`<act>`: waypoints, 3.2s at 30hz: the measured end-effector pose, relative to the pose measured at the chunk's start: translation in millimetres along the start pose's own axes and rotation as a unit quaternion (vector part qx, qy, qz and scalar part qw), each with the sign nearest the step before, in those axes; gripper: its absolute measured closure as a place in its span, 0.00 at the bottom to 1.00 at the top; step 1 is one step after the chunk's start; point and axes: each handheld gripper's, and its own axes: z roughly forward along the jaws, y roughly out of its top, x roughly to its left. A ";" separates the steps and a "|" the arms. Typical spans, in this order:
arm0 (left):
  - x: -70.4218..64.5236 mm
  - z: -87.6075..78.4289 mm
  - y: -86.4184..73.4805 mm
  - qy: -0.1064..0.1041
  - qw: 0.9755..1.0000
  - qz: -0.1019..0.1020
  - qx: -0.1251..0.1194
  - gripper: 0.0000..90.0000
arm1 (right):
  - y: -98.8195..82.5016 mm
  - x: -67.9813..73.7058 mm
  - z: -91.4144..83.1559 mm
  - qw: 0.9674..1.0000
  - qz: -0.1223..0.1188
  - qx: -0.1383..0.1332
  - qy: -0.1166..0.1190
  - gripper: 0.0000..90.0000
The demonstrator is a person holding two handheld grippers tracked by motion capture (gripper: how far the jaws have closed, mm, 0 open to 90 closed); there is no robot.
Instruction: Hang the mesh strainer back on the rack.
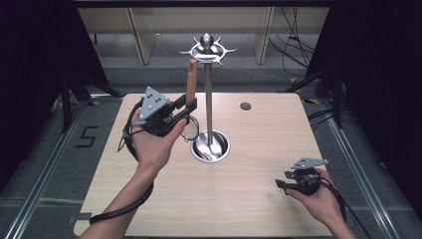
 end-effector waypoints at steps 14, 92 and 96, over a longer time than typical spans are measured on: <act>3.0 2.1 2.3 0.016 1.000 0.005 0.004 0.75 | 0.0 0.1 0.5 1.000 0.000 0.001 0.001 0.56; 5.8 44.4 0.9 0.014 0.998 0.007 0.053 0.75 | -0.6 0.2 -0.1 1.000 0.006 0.006 0.000 0.56; 5.8 44.6 0.7 0.013 0.999 0.006 0.053 0.75 | -0.7 0.1 -0.1 1.000 0.005 0.006 0.001 0.56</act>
